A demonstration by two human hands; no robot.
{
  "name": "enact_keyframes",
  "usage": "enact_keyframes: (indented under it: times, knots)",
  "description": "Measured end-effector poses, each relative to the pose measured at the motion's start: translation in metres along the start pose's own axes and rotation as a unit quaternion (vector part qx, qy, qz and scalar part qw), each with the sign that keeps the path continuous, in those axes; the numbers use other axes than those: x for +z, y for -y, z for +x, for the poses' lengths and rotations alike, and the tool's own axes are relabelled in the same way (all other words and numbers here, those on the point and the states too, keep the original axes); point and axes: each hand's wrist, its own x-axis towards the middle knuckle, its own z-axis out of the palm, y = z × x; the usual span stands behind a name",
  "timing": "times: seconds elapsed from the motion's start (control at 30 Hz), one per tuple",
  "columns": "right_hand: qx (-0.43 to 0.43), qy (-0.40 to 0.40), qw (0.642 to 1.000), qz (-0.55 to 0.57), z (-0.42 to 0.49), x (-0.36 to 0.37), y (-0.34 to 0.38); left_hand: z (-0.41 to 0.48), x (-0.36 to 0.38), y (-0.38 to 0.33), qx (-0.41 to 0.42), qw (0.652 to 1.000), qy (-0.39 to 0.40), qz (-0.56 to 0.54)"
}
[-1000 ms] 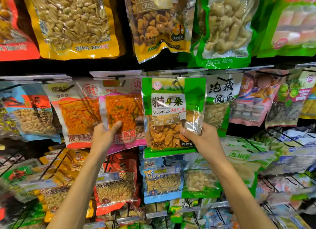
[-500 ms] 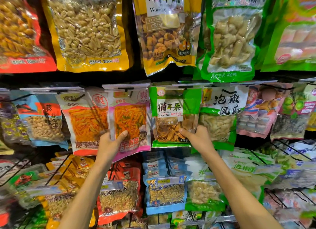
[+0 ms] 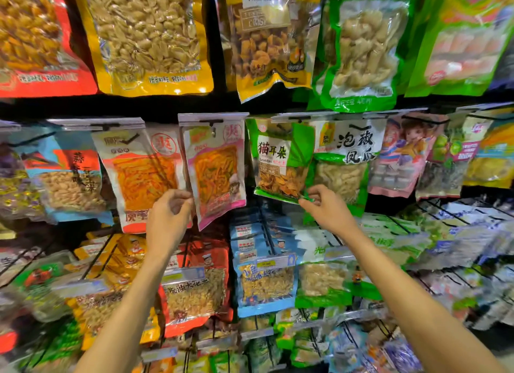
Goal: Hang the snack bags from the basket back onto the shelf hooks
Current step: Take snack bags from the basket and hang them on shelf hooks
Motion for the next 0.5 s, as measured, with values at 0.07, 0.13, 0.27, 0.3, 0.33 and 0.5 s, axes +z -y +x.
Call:
enact_keyframes:
  times: [0.07,0.13,0.27,0.3,0.33,0.5]
  knots:
    - [-0.002,0.018,0.997,-0.073,-0.013,0.000,0.001,-0.004,-0.009,0.002,0.036,0.997,0.015,0.069]
    - [-0.007,0.050,0.983,-0.175,-0.025,0.001,0.005,-0.007,-0.017,0.003,0.092,0.976,0.049,0.192]
    - [-0.003,0.096,0.936,-0.338,-0.045,0.001,0.021,-0.022,-0.029,-0.010,0.131,0.883,0.154,0.424]
    - [-0.001,0.109,0.927,-0.359,-0.049,0.001,0.027,-0.027,-0.032,-0.013,0.134,0.864,0.168,0.455]
    - [0.001,0.123,0.918,-0.377,-0.053,0.001,0.032,-0.031,-0.036,-0.016,0.143,0.853,0.176,0.470]
    - [-0.029,0.114,0.891,-0.438,-0.089,0.004,0.054,-0.051,-0.064,-0.022,0.159,0.819,0.205,0.511]
